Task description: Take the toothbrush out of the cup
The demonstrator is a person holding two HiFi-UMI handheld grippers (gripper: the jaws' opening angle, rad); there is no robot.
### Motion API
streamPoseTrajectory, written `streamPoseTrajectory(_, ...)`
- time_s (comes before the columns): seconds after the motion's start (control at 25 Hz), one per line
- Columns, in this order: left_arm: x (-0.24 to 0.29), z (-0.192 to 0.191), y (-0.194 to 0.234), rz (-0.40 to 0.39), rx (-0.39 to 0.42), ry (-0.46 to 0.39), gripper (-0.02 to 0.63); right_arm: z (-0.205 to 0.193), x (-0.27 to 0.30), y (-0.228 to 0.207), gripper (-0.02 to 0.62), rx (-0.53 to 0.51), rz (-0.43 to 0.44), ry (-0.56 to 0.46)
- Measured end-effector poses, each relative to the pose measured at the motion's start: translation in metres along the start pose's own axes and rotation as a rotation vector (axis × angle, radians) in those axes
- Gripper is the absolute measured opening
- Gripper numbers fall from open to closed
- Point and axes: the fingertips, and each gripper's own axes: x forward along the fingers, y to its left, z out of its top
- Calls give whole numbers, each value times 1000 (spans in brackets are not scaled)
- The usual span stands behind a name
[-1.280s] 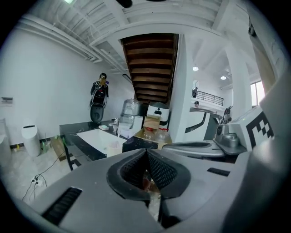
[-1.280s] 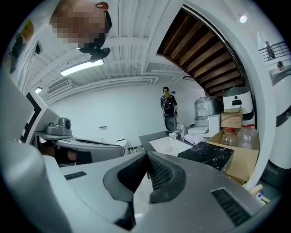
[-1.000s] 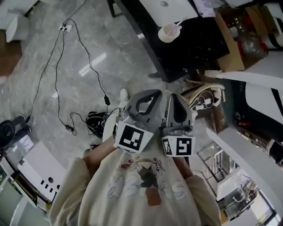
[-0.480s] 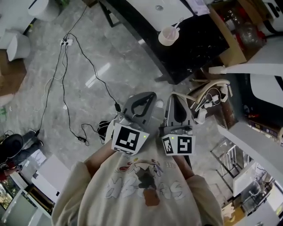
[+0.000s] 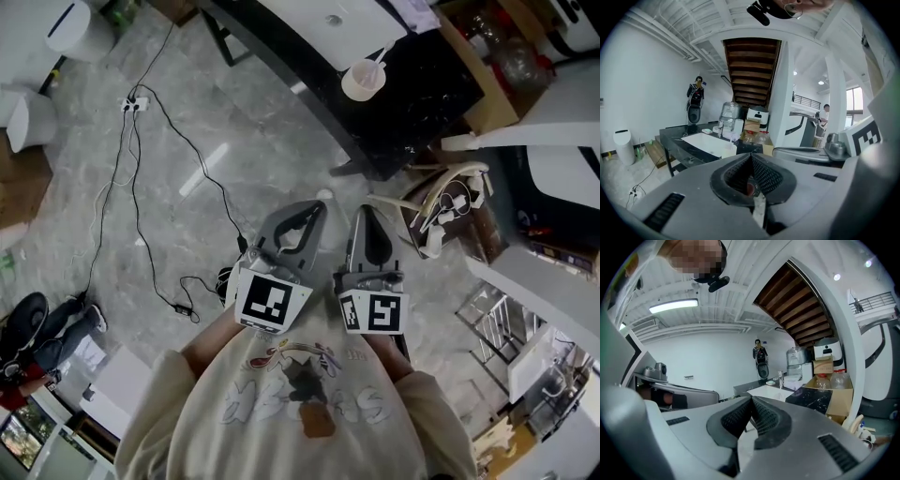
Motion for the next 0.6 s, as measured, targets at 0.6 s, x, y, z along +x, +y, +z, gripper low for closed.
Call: streamPoseTrajectory(0.6,68,20,54,-15,27,41,12,12,89,-28,12,32,-10,15)
